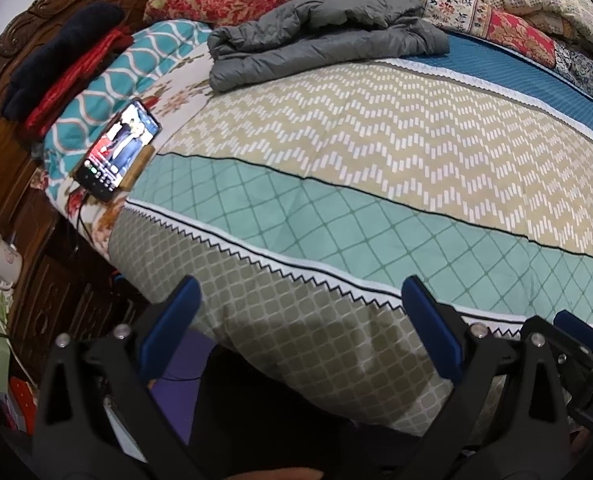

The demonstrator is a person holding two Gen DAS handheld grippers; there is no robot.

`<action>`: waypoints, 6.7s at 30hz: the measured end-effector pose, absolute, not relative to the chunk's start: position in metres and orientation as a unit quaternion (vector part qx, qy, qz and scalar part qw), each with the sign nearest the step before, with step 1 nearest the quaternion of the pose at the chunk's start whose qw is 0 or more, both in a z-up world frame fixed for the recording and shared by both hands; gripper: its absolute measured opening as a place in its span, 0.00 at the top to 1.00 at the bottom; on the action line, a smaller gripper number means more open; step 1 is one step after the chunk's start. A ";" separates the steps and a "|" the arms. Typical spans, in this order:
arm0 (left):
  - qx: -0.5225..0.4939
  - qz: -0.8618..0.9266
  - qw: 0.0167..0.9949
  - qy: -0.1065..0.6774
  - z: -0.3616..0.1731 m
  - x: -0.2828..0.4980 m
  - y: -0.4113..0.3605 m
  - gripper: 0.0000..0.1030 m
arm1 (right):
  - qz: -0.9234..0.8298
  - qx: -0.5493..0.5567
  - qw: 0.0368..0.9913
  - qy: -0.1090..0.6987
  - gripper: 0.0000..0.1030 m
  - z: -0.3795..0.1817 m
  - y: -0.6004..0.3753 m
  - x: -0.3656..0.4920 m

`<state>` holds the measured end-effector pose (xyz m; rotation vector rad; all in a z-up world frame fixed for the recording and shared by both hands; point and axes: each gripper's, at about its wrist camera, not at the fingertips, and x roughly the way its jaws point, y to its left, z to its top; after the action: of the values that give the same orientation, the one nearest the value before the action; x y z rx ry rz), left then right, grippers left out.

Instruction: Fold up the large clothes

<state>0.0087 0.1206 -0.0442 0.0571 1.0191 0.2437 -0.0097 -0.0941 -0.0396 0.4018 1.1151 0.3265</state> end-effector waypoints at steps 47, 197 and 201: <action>0.026 0.103 0.858 0.502 -0.053 0.010 0.118 0.06 | 0.151 0.192 0.813 0.528 0.18 -0.044 -0.095 -0.009; 0.030 0.179 0.944 0.274 0.120 -0.018 0.146 0.06 | 0.172 0.111 0.921 0.332 0.29 0.124 -0.061 -0.023; 0.025 0.164 0.943 0.290 0.118 -0.017 0.148 0.06 | 0.168 0.114 0.922 0.330 0.30 0.128 -0.061 -0.024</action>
<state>-0.0165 0.1481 0.1183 0.0519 0.5905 0.3341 -0.0244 -0.0607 0.1280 0.2343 0.6788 0.3448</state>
